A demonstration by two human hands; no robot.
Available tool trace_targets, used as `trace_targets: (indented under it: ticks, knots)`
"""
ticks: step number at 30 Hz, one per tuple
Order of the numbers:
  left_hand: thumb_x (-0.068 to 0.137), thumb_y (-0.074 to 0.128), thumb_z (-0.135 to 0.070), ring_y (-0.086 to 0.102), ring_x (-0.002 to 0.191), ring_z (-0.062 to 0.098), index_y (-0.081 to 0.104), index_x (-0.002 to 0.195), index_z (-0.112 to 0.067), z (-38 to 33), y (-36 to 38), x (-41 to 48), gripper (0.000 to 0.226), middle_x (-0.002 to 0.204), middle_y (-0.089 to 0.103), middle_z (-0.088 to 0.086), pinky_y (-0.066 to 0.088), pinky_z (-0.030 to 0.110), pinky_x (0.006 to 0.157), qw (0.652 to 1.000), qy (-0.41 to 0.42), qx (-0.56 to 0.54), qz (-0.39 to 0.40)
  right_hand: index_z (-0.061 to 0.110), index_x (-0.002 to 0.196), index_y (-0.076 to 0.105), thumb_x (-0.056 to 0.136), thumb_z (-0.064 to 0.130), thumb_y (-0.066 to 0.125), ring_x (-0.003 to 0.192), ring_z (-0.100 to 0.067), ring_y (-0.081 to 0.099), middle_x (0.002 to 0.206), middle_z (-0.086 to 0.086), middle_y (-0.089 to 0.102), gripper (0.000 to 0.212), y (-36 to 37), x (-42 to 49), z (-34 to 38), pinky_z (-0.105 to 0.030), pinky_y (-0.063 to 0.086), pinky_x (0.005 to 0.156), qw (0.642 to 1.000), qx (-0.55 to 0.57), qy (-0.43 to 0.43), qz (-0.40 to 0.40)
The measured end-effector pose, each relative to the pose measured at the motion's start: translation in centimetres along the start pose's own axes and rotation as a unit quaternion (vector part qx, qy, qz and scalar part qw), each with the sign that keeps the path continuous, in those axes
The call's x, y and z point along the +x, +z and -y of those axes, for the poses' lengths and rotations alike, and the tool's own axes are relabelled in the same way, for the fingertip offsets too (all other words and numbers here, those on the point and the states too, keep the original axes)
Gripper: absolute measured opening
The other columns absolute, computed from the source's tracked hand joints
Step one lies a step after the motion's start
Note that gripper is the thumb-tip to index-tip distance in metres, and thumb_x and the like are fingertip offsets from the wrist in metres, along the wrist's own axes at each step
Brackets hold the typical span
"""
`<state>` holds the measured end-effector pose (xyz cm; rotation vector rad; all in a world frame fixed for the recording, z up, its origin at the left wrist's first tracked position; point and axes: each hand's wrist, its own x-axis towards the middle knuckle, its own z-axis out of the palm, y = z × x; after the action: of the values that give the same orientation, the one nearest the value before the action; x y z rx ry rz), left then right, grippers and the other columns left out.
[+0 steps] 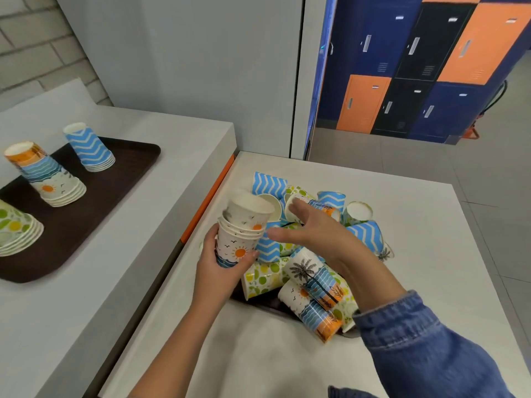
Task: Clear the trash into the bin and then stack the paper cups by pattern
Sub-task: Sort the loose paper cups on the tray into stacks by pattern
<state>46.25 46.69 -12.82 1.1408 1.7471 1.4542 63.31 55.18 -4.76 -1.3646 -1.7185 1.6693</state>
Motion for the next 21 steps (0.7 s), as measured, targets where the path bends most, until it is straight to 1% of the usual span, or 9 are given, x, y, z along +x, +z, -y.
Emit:
trace_targets:
  ticks: [2, 4, 6, 8, 11, 14, 17, 19, 21]
  knots:
    - [0.068, 0.083, -0.018, 0.055, 0.096, -0.02, 0.038, 0.114, -0.056, 0.1, -0.3, 0.3, 0.075, 0.107, 0.056, -0.036, 0.047, 0.003, 0.071, 1.0, 0.003, -0.012, -0.012, 0.024, 0.15, 0.024, 0.045, 0.058, 0.079, 0.139, -0.013, 0.031, 0.153, 0.008, 0.031, 0.123, -1.1, -1.4, -1.4, -0.035, 0.032, 0.109, 0.999, -0.033, 0.012, -0.027]
    - [0.069, 0.082, -0.014, 0.054, 0.095, -0.023, 0.038, 0.115, -0.052, 0.2, -0.4, 0.4, 0.074, 0.102, 0.055, -0.044, 0.044, 0.0, 0.071, 1.0, 0.005, -0.022, -0.021, 0.023, 0.146, 0.035, 0.056, 0.055, 0.08, 0.134, -0.014, 0.04, 0.147, 0.005, 0.041, 0.105, -1.7, -2.2, -3.4, -0.033, 0.035, 0.104, 0.991, -0.103, 0.018, -0.083]
    - [0.07, 0.082, -0.013, 0.053, 0.096, -0.023, 0.039, 0.119, -0.047, 0.3, -0.3, 0.5, 0.074, 0.1, 0.052, -0.049, 0.044, 0.0, 0.072, 0.999, 0.005, -0.025, -0.021, 0.02, 0.141, 0.041, 0.065, 0.055, 0.077, 0.126, -0.015, 0.046, 0.138, 0.001, 0.049, 0.091, -1.8, -2.6, -6.1, -0.03, 0.039, 0.098, 0.96, -0.223, 0.032, -0.166]
    - [0.069, 0.082, -0.014, 0.054, 0.099, -0.02, 0.04, 0.123, -0.044, 0.6, -0.1, 0.5, 0.074, 0.106, 0.054, -0.043, 0.045, 0.001, 0.073, 0.999, 0.006, -0.027, -0.018, 0.019, 0.137, 0.043, 0.067, 0.06, 0.073, 0.12, -0.018, 0.048, 0.13, -0.001, 0.052, 0.087, -1.2, -2.8, -8.7, -0.03, 0.04, 0.094, 0.92, -0.326, 0.04, -0.217]
    - [0.067, 0.083, -0.022, 0.056, 0.103, -0.013, 0.042, 0.132, -0.036, 1.0, 0.3, 0.4, 0.078, 0.116, 0.056, -0.029, 0.048, 0.008, 0.077, 1.0, -0.003, -0.024, -0.006, 0.022, 0.135, 0.041, 0.065, 0.072, 0.065, 0.121, -0.018, 0.045, 0.126, 0.002, 0.05, 0.089, 0.2, -2.5, -12.0, -0.034, 0.036, 0.097, 0.887, -0.394, 0.059, -0.234]
    - [0.066, 0.084, -0.026, 0.055, 0.108, -0.01, 0.04, 0.131, -0.04, 1.1, 0.7, 0.2, 0.08, 0.115, 0.054, -0.035, 0.047, 0.016, 0.083, 1.0, -0.011, -0.004, 0.005, 0.023, 0.139, 0.035, 0.066, 0.076, 0.059, 0.124, -0.018, 0.042, 0.128, 0.004, 0.048, 0.093, 1.3, -1.9, -13.6, -0.036, 0.032, 0.098, 0.869, -0.43, 0.061, -0.238]
    - [0.069, 0.083, -0.024, 0.053, 0.106, -0.013, 0.038, 0.131, -0.042, 1.0, 0.9, 0.0, 0.079, 0.108, 0.05, -0.046, 0.047, 0.02, 0.085, 1.0, -0.005, 0.022, 0.011, 0.025, 0.138, 0.035, 0.07, 0.073, 0.058, 0.124, -0.018, 0.042, 0.129, 0.005, 0.048, 0.086, 1.6, -1.2, -14.0, -0.035, 0.031, 0.096, 0.864, -0.438, 0.044, -0.244]
    - [0.069, 0.083, -0.023, 0.054, 0.109, -0.003, 0.038, 0.13, -0.043, 0.9, 0.9, -0.1, 0.079, 0.112, 0.049, -0.042, 0.047, 0.021, 0.086, 1.0, -0.003, 0.028, 0.01, 0.025, 0.137, 0.036, 0.072, 0.07, 0.058, 0.123, -0.018, 0.042, 0.129, 0.004, 0.049, 0.082, 1.6, -0.9, -14.2, -0.035, 0.032, 0.095, 0.86, -0.444, 0.033, -0.249]
    - [0.07, 0.083, -0.022, 0.053, 0.11, 0.001, 0.036, 0.129, -0.045, 0.9, 0.9, -0.1, 0.078, 0.116, 0.047, -0.038, 0.045, 0.017, 0.085, 0.999, 0.001, 0.032, 0.009, 0.025, 0.134, 0.039, 0.074, 0.067, 0.058, 0.122, -0.019, 0.043, 0.127, 0.005, 0.051, 0.076, 1.5, -0.8, -14.1, -0.035, 0.032, 0.095, 0.86, -0.448, 0.024, -0.243]
